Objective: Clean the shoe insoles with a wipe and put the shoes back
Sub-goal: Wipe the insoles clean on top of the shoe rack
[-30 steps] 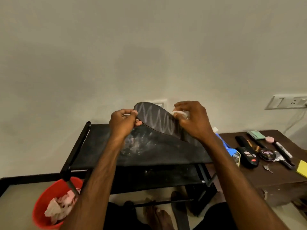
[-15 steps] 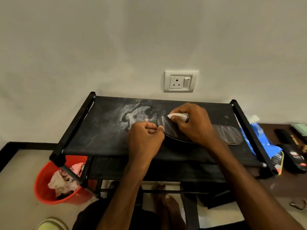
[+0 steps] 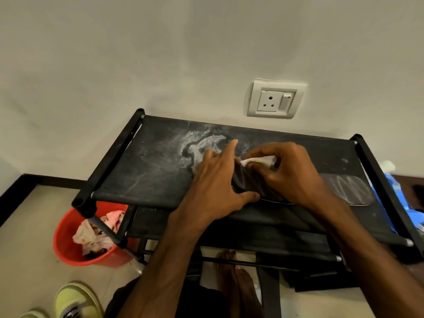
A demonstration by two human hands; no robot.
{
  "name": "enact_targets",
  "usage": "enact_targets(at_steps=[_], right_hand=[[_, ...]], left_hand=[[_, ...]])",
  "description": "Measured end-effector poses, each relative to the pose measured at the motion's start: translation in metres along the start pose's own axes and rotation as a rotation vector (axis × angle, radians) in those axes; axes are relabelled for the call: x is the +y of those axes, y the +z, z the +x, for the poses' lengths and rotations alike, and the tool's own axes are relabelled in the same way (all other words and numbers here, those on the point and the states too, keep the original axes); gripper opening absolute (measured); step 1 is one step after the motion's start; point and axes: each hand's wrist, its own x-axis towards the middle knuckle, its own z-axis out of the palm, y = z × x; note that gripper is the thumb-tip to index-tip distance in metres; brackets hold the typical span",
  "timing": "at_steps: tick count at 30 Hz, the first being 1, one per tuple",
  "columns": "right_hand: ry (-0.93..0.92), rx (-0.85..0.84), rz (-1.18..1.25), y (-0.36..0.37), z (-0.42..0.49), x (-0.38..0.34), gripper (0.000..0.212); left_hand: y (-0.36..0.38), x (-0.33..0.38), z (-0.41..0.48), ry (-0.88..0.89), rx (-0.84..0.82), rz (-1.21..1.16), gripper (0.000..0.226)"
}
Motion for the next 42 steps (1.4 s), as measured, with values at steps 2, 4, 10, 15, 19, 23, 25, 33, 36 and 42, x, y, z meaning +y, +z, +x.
enact_targets(at_steps=[2,4,10,15,19,23,25,33,36,42], right_hand=[[-0.013,-0.020,0.008,0.000,0.001,-0.001,0.021],[-0.014,-0.035,-0.004,0.000,-0.001,-0.001,0.021],[-0.044,-0.063,-0.017,0.001,-0.002,-0.002,0.019],[-0.103,-0.127,-0.084,0.008,0.003,-0.009,0.020],[-0.153,-0.236,-0.188,0.011,0.005,-0.013,0.028],[-0.180,-0.337,-0.213,0.006,0.003,-0.017,0.025],[-0.186,-0.389,-0.196,0.000,0.001,-0.020,0.023],[-0.057,-0.179,-0.260,0.003,0.004,-0.022,0.025],[-0.061,-0.215,-0.172,0.005,0.005,-0.022,0.027],[-0.060,-0.408,-0.129,-0.001,0.004,-0.024,0.031]], left_hand=[[-0.003,-0.004,0.000,0.004,-0.004,-0.005,0.121],[-0.003,-0.007,-0.003,0.003,-0.013,0.005,0.122],[0.002,-0.007,-0.005,0.030,-0.013,-0.015,0.129],[0.002,-0.006,-0.006,-0.037,-0.031,-0.079,0.135],[0.001,-0.004,-0.004,-0.060,-0.037,-0.070,0.136],[0.002,-0.005,-0.004,-0.060,-0.043,-0.062,0.134],[0.002,-0.005,-0.004,-0.045,-0.039,-0.077,0.133],[0.002,-0.001,-0.005,-0.070,-0.046,-0.052,0.133],[0.001,0.000,-0.005,-0.081,-0.048,-0.041,0.133],[0.002,0.000,-0.005,-0.064,-0.032,-0.059,0.131]])
